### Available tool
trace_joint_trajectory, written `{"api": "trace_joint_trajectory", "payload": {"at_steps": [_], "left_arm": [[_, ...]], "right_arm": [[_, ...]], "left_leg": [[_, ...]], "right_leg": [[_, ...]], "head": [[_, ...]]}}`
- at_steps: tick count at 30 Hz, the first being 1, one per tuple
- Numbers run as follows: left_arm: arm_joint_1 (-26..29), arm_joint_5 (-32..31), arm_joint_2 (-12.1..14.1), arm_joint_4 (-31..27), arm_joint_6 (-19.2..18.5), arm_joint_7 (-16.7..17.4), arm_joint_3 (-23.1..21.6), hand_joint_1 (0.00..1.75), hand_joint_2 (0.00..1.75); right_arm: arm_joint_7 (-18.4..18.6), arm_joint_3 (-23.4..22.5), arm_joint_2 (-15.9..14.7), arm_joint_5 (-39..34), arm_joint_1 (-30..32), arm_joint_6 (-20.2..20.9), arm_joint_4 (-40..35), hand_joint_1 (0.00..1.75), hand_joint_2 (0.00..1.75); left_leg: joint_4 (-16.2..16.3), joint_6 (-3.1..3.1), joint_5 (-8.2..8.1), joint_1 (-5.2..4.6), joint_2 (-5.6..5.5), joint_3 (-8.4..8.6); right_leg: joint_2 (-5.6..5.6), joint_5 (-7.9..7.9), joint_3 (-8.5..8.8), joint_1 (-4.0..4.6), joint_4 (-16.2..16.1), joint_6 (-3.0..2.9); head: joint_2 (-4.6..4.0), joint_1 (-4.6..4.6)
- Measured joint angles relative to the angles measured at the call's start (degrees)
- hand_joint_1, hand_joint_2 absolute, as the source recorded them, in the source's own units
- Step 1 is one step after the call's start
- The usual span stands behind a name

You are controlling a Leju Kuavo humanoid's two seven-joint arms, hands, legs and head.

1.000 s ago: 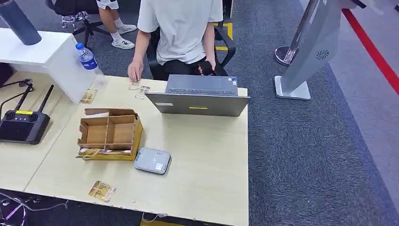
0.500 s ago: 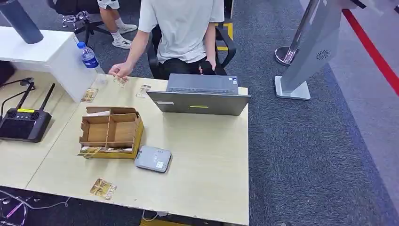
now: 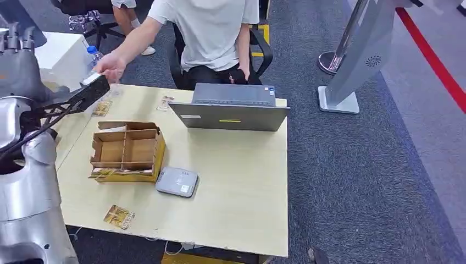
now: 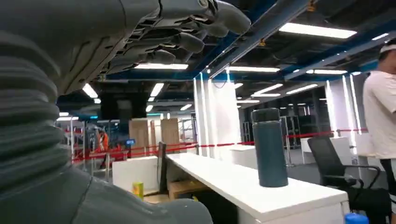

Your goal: Pass the card to the sensor for recognition and then transmit it.

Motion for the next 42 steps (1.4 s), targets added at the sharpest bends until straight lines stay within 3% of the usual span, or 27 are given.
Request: {"api": "trace_joint_trajectory", "payload": {"at_steps": [7, 12, 13, 30, 32, 38, 42], "left_arm": [[-1.38, 0.0, 1.88, 4.38, 1.51, 0.07, -2.52, 0.0, 1.75], [-2.22, 0.0, 2.78, 7.5, 4.26, -1.75, -2.52, 0.0, 1.75], [-2.2, 0.0, 2.82, 7.83, 4.48, -1.72, -2.52, 1.75, 1.75], [-1.94, 0.0, 2.54, 12.64, 11.43, -7.26, -2.37, 1.75, 1.75], [-1.62, 0.0, 2.14, 12.51, 10.84, -6.84, -2.37, 1.75, 1.75], [2.02, 0.22, -0.8, 6.82, 8.2, -5.51, -4.18, 1.75, 1.75], [6.3, 1.82, -2.4, 1.46, 9.18, -7.55, -7.55, 1.75, 1.75]], "right_arm": [[0.52, 0.52, 0.79, 1.05, -0.03, 0.53, 0.04, 0.0, 0.0], [0.85, 0.94, 0.81, 1.73, -0.05, 0.76, 0.04, 0.0, 0.0], [0.9, 1.03, 0.81, 1.81, -0.06, 0.77, 0.04, 0.0, 0.0], [0.83, 1.27, 0.85, 3.67, -0.06, 1.77, 0.04, 0.0, 0.0], [0.83, 1.27, 0.85, 3.67, -0.09, 1.68, 0.04, 0.0, 0.0], [0.83, 1.27, 0.72, 3.69, -0.12, 1.36, 0.04, 0.0, 0.0], [0.42, 1.2, 0.57, 3.69, -0.02, 1.38, 0.07, 0.0, 0.0]], "left_leg": [[-0.05, -0.03, 0.03, 0.01, -0.04, -0.01], [-0.05, -0.02, 0.04, 0.0, -0.04, -0.02], [-0.04, -0.01, 0.05, 0.0, -0.05, -0.02], [-0.04, 0.0, 0.05, -0.01, -0.07, -0.04], [-0.04, 0.0, 0.05, -0.01, -0.07, -0.04], [-0.04, 0.0, 0.04, -0.04, -0.08, -0.05], [-0.04, 0.01, 0.03, -0.06, -0.08, -0.05]], "right_leg": [[-0.07, -0.01, 0.0, 0.01, 0.02, -0.02], [-0.1, -0.01, 0.02, 0.0, 0.01, -0.01], [-0.11, -0.01, 0.02, 0.0, 0.01, -0.01], [-0.15, -0.01, 0.01, 0.0, 0.01, -0.01], [-0.14, -0.01, 0.02, 0.0, 0.01, -0.01], [-0.15, -0.02, 0.02, -0.02, 0.0, 0.01], [-0.15, -0.05, 0.02, -0.03, -0.02, 0.05]], "head": [[0.0, -0.04], [0.0, -0.04], [0.0, -0.02], [0.0, -0.04], [0.0, -0.04], [0.0, -0.04], [0.0, -0.05]]}}
